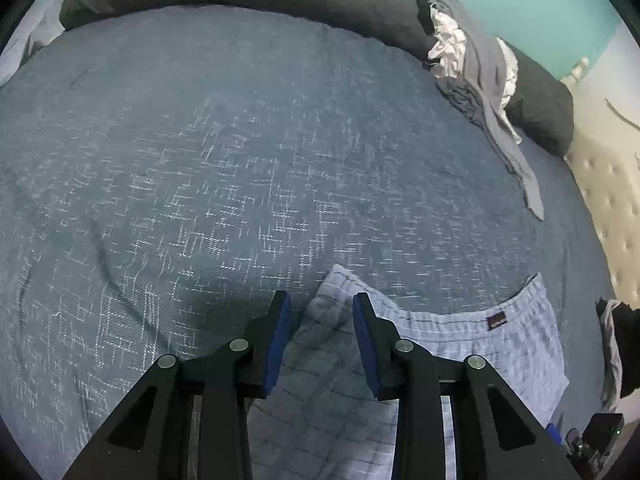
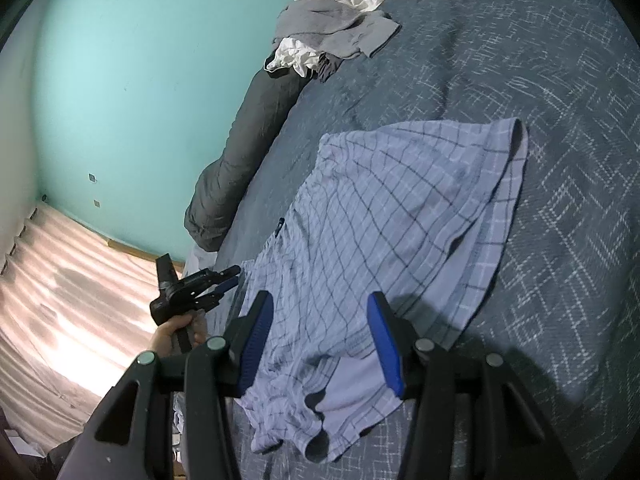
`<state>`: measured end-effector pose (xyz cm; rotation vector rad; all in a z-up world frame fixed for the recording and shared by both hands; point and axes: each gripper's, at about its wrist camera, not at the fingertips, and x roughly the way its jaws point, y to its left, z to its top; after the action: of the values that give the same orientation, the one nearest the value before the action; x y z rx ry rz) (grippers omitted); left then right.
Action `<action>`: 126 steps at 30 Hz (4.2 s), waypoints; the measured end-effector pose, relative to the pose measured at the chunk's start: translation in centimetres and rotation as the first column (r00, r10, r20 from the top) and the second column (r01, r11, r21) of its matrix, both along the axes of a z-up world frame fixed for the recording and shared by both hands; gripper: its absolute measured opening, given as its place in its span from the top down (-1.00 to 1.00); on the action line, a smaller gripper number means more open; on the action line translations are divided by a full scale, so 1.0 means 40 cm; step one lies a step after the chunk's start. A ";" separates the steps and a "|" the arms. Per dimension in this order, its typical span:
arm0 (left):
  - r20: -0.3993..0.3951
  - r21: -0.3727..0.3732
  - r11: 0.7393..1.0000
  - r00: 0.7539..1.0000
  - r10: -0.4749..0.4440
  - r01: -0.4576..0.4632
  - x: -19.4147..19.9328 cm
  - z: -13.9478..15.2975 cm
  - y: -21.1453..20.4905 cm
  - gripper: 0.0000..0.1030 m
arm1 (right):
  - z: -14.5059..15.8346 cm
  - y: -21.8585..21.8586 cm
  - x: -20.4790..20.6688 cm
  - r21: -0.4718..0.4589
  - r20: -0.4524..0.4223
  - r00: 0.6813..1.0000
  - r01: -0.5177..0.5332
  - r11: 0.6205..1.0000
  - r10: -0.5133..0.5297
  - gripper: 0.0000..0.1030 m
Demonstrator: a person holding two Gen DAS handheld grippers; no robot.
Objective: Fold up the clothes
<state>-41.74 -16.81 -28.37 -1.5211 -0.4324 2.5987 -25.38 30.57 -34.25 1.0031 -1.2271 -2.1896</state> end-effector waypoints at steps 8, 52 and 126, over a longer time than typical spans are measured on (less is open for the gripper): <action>-0.033 -0.002 1.000 0.999 0.001 -0.001 -0.016 0.014 -0.015 1.00 | -0.006 -0.002 0.004 -0.011 0.004 1.000 -0.007 1.000 0.007 0.02; -0.008 0.011 1.000 1.000 -0.025 0.025 0.113 0.052 -0.076 0.23 | -0.007 0.005 0.046 -0.042 -0.002 1.000 0.022 0.999 -0.022 0.02; -0.023 0.063 0.911 0.913 -0.408 0.408 0.210 0.141 0.791 0.10 | 0.014 0.202 0.039 -0.011 0.028 0.976 0.215 0.976 -0.215 0.02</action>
<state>-33.33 14.81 -22.73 -1.3985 -0.1711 2.2425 -23.81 38.66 -33.67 0.9343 -1.4203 -2.3325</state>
